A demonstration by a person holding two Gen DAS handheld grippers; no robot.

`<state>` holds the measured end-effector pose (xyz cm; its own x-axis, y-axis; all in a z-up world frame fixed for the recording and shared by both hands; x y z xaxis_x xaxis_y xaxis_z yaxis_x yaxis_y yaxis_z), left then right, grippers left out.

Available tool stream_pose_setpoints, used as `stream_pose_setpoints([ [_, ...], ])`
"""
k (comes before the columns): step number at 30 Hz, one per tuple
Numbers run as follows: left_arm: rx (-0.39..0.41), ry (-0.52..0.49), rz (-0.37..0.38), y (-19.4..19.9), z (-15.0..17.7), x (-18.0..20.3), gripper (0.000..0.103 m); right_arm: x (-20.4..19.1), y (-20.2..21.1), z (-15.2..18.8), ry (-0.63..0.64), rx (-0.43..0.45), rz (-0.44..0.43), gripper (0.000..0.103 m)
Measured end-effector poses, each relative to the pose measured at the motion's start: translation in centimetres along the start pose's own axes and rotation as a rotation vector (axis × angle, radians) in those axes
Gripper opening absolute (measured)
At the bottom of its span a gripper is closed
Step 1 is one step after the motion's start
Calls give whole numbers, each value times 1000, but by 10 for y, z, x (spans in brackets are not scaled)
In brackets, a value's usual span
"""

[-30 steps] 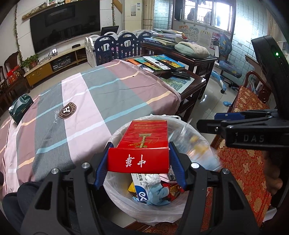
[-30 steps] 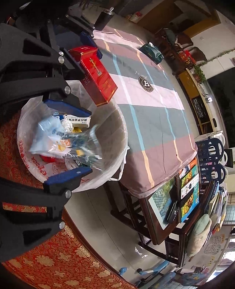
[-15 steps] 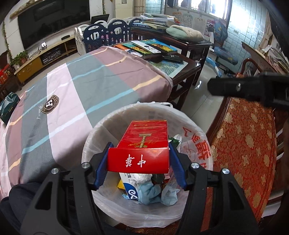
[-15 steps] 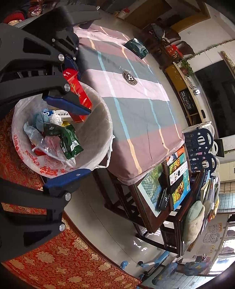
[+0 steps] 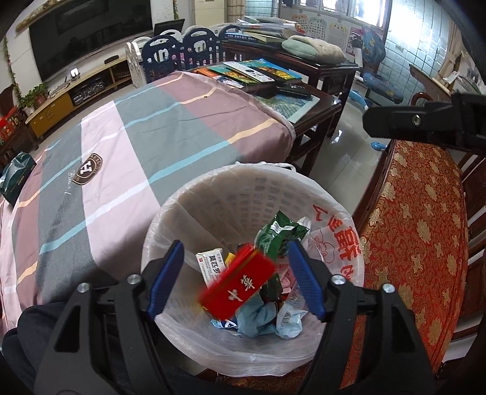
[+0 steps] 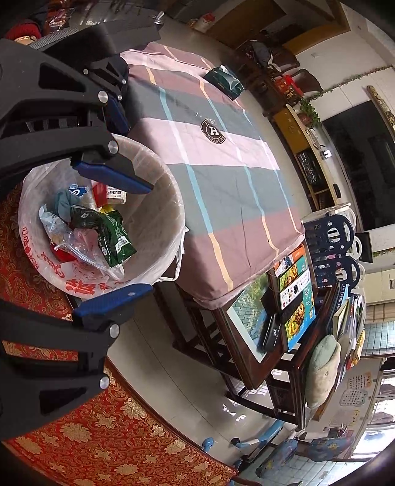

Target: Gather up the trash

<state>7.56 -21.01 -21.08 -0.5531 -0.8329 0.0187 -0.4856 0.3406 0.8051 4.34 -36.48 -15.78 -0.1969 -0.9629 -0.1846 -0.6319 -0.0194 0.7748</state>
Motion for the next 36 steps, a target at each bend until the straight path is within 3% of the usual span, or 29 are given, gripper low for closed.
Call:
stream_pose_setpoints([
  [3,23,18,-42,10,-1,-11,77,-1,2,0,-3,3,3,61],
  [6,90,-1,-193,39,-4,-26,82,-8,10,0,-13,12,32,61],
  [8,161,7,-285,75,-8,-38,89,-21,19,0,-5,15,42,75],
  [13,258,186,-306,159,-1,-72,99,-75,50,4,116,65,69,86],
  [16,285,222,-351,192,5,-78,99,-102,65,12,159,82,104,97],
  [18,304,254,-362,209,13,-82,100,-118,72,23,157,88,104,99],
  [23,281,283,-394,214,34,-97,100,-154,76,47,249,106,132,99],
  [26,233,324,-462,212,42,-115,100,-161,81,50,259,156,161,99],
  [31,278,370,-473,230,50,-129,100,-159,93,48,242,223,227,99],
  [36,293,377,-455,237,56,-132,100,-158,102,44,224,241,234,99],
])
Point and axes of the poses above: each gripper's, at about its wrist camera, not at the fingertips, and y roughly against the way its jaws point, x to its right, z to its underside, the point moved 2 cm from there along -y, roughly the way its jaws point, and after that the axes turned 1 degree about z, right-handed, at the moved point
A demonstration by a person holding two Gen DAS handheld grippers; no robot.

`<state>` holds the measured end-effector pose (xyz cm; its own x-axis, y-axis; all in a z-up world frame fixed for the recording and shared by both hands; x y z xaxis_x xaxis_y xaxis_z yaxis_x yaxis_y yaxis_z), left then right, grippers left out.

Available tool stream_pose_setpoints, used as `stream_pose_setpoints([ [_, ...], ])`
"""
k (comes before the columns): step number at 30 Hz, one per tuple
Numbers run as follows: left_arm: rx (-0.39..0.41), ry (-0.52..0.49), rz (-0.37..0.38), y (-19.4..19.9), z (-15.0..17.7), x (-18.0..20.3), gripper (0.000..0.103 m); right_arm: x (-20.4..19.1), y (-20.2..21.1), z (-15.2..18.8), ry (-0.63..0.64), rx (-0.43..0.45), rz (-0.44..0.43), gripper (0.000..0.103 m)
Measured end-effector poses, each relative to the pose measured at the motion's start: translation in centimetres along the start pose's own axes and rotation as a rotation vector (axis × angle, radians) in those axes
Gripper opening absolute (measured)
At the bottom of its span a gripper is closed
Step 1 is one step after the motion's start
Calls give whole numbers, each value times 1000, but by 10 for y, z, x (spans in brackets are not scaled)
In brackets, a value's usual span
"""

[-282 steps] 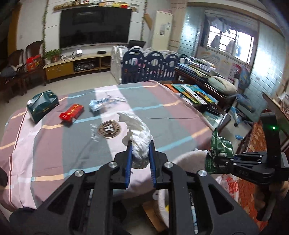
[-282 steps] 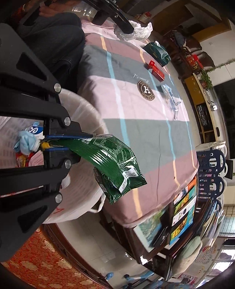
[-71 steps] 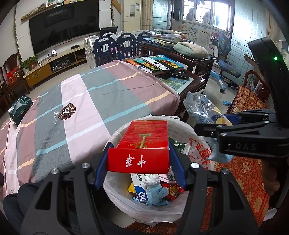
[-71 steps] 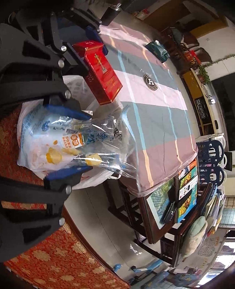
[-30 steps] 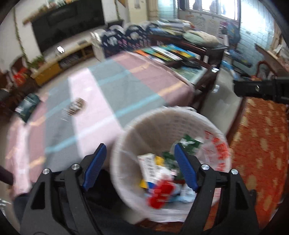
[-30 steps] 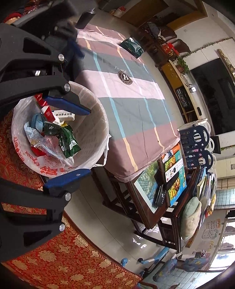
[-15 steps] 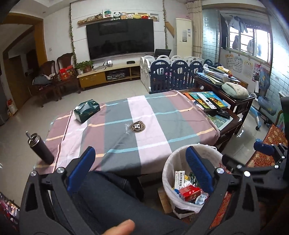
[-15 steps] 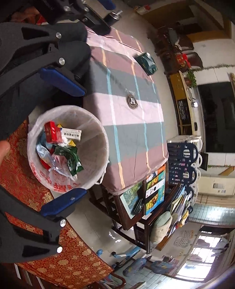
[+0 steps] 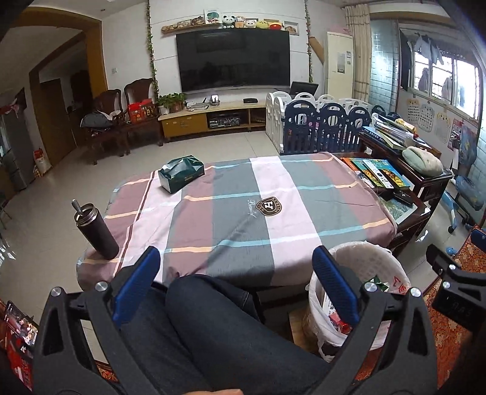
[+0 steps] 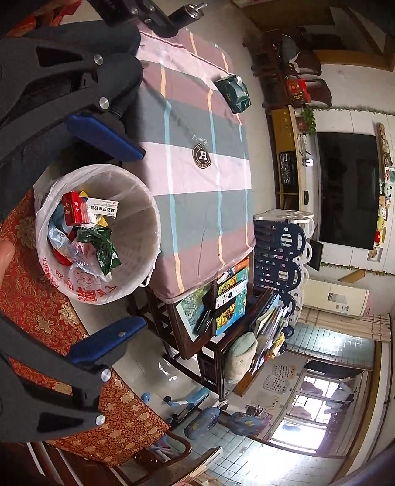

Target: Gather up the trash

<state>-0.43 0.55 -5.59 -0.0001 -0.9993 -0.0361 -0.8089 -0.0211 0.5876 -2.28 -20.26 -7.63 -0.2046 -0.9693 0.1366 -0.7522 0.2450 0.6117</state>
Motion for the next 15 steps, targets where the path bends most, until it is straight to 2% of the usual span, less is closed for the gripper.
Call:
stream_pose_setpoints([
  [5,5,9,6,2,0,-3,100,-9,8,1,25,27,-1,99],
  [15,-22,18,15,-6,2,-6,100,-4,3,2,-8,3,-10,99],
])
Point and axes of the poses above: each gripper's, at about its wrist camera, not at the fingertips, and y roughly against the way its jaws point, x to its right, z to its underside, the point moved 2 cm from there along -y, roughly the way its jaws point, and after that the axes turned 1 degree about z, right-handed, at the moved point
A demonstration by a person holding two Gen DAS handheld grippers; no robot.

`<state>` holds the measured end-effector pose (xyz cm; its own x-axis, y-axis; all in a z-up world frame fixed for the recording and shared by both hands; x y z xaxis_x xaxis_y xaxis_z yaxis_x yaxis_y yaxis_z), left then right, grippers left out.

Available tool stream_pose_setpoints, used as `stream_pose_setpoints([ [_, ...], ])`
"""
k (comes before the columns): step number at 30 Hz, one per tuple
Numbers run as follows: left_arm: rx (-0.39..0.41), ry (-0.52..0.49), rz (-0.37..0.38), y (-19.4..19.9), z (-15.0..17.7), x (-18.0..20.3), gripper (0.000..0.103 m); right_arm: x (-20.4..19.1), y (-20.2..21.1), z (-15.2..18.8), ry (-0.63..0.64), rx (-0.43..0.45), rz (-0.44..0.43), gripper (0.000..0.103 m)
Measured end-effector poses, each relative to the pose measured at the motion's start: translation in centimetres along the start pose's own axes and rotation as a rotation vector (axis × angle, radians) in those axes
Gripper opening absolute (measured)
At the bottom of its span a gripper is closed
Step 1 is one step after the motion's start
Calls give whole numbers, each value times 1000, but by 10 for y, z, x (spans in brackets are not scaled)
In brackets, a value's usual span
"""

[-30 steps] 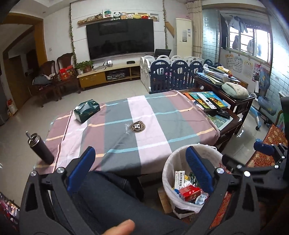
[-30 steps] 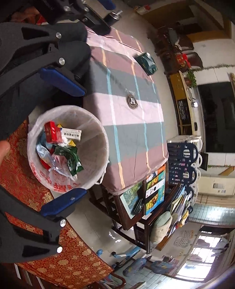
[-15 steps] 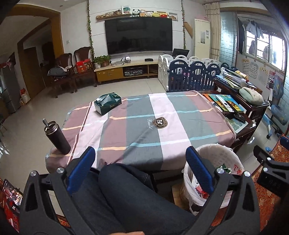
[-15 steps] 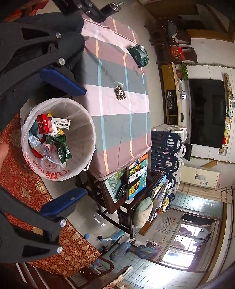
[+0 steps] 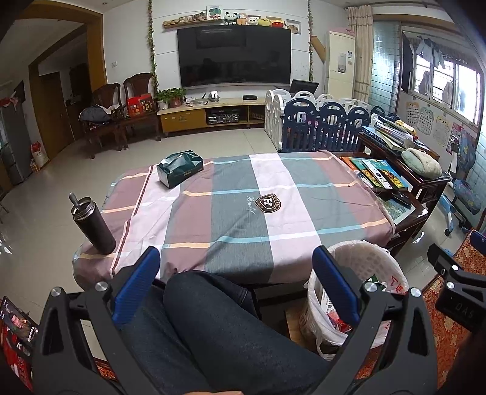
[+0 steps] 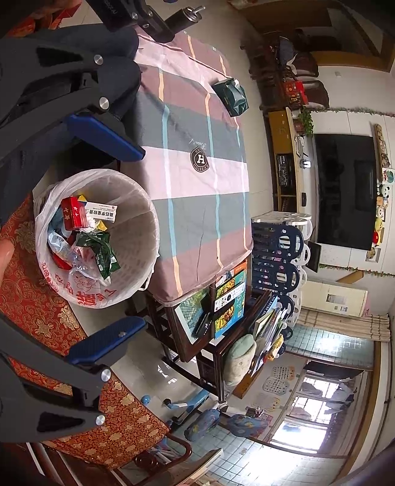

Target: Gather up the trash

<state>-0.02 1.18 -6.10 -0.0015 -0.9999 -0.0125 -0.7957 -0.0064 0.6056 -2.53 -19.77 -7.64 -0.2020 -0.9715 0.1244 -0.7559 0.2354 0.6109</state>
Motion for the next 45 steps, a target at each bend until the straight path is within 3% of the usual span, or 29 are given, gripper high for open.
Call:
stream_pose_setpoints([
  [45,-26,-15,23,-3,6,8,100,3,-8,4,-27,-24,-10,99],
])
Point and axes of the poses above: each gripper's, at about its wrist camera, not at the fingertips, and y roughly against the way its jaws point, x to its right, z to its underside, the point moved 2 cm from there along -y, roughly the way its jaws point, and after that the axes turned 1 degree about z, right-handed, at the moved point
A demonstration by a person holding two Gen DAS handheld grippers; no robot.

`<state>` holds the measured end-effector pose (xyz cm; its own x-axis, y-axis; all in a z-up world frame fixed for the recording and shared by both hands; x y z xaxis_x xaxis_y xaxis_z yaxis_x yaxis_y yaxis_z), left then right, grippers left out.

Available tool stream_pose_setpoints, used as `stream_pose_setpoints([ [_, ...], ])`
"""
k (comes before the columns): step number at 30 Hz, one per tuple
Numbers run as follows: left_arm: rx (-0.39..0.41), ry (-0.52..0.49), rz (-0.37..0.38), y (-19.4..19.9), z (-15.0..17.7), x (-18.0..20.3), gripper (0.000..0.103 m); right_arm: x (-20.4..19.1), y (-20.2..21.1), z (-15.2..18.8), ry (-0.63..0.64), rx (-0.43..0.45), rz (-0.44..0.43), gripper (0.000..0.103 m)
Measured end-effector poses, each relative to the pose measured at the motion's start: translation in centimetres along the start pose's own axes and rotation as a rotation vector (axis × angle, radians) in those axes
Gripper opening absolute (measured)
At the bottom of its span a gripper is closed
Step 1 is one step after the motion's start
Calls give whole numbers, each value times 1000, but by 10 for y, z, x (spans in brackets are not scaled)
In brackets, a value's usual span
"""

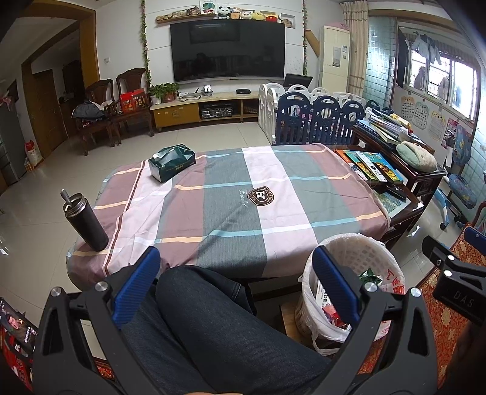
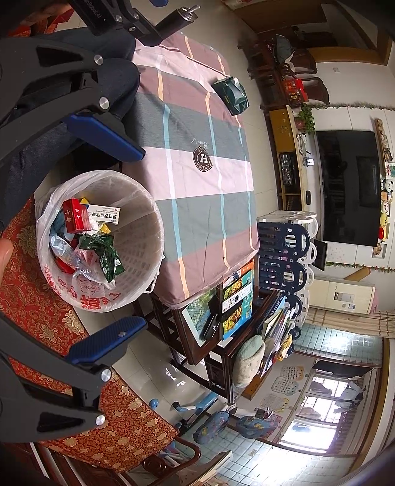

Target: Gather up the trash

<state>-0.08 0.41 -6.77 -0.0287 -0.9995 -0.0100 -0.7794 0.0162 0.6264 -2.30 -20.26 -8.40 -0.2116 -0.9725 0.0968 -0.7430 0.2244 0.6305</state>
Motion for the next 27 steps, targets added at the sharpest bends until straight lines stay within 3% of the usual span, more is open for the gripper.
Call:
stream_pose_setpoints([
  [27,-7,-8,11,-5,1,1,100,9,-7,-3,-22,-11,4,99],
])
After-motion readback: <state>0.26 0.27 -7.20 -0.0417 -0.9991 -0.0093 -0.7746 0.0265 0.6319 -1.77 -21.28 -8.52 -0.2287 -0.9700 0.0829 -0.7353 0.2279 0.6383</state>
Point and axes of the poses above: each gripper's, at about its wrist camera, not at the fingertips, and y roughly against the way its jaws point, x to its right, z to its underside, the point moved 2 cm from there along -y, roughly the way its jaws point, and after that the axes turned 1 degree about z, right-handed, at the moved point
